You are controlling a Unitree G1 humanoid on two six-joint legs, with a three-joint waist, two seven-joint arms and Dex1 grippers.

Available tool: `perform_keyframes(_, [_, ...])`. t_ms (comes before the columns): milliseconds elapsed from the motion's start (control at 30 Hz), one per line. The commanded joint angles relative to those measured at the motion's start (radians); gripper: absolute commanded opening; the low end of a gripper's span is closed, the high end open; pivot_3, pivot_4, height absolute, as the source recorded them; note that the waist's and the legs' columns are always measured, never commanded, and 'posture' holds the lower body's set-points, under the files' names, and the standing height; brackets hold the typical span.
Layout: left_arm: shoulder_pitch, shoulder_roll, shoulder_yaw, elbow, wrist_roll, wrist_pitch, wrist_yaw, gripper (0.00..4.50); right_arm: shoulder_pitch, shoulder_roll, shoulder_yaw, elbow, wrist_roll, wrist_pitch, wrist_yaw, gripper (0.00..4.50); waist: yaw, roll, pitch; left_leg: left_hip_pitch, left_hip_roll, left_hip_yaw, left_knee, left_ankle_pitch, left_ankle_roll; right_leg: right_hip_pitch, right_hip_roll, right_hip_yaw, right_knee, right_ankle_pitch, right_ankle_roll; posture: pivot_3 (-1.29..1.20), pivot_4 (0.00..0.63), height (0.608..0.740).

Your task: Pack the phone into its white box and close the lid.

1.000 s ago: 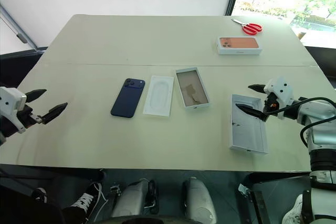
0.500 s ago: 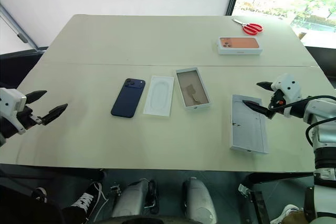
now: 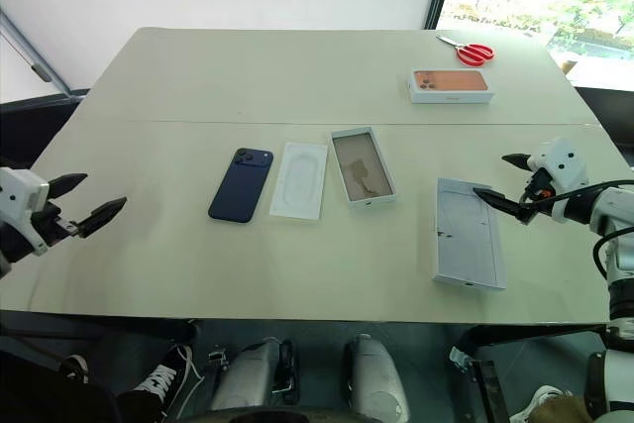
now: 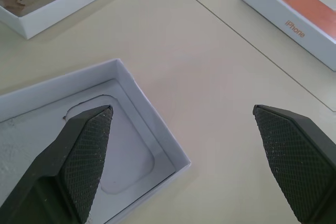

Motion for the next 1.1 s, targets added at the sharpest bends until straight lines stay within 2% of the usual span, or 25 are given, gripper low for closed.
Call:
perform_keyframes(33, [-0.022,-0.016,0.003,-0.083,-0.042,0.072,0.038,4.5,-0.048,0.009,0.003,-0.016,-0.002,-0.004,-0.004,4.47,0.001,0.0,0.0,0.0,0.0,0.0,0.0,0.0,0.0,0.0,0.0,0.0,0.0,0.0,0.0,0.0,0.15,0.74])
perform_keyframes(200, [-0.033,-0.068,-0.05,-0.23,-0.055,0.183,0.111,4.5,-0.09,0.043,0.032,-0.085,0.009,0.033,0.003,4.47,0.003,0.0,0.0,0.0,0.0,0.0,0.0,0.001,0.0,0.001,0.0,0.0,0.0,0.002,0.003,0.0,0.15,0.74])
perform_keyframes(433, [-0.093,-0.134,-0.129,-0.338,-0.086,0.371,0.201,4.5,-0.056,0.111,0.095,-0.297,0.009,0.079,0.003,4.47,0.006,0.0,0.0,0.001,0.0,0.0,0.001,0.001,0.0,0.001,0.0,-0.001,0.001,0.002,0.004,0.0,0.15,0.74])
perform_keyframes(567, [-0.163,-0.186,-0.133,-0.36,-0.167,0.527,0.262,4.5,-0.035,0.151,0.13,-0.413,0.013,0.119,-0.008,4.47,0.008,0.0,0.0,0.001,0.0,0.0,0.001,0.003,0.001,0.002,0.001,-0.001,0.002,0.002,0.005,0.0,0.15,0.74])
perform_keyframes(700, [-0.274,-0.282,-0.131,-0.388,-0.294,0.724,0.366,4.5,-0.019,0.168,0.208,-0.507,-0.053,0.091,-0.009,4.47,0.012,-0.002,0.0,0.001,0.0,0.0,0.003,0.003,0.001,0.004,0.001,-0.002,0.002,0.003,0.007,0.0,0.15,0.74])
perform_keyframes(867, [-0.365,-0.326,-0.243,-0.367,-0.249,0.834,0.451,4.5,-0.048,0.193,0.245,-0.582,-0.021,0.143,0.005,4.47,0.01,-0.002,0.0,0.0,0.0,0.0,0.007,0.004,0.002,0.005,0.003,-0.003,0.003,0.002,0.008,0.0,0.15,0.74])
perform_keyframes(1000, [-0.427,-0.406,-0.336,-0.311,-0.228,0.883,0.485,4.5,-0.048,0.245,0.268,-0.606,-0.02,0.172,-0.02,4.47,0.01,-0.003,0.0,0.0,0.003,0.0,0.01,0.003,0.002,0.007,0.006,-0.003,0.003,0.002,0.008,0.0,0.15,0.74])
perform_keyframes(1100, [-0.481,-0.481,-0.308,-0.262,-0.292,0.963,0.496,4.5,-0.039,0.258,0.269,-0.607,-0.031,0.175,-0.036,4.47,0.011,-0.003,0.0,-0.001,0.003,0.0,0.011,0.004,0.002,0.007,0.007,-0.003,0.003,0.002,0.008,0.0,0.15,0.74])
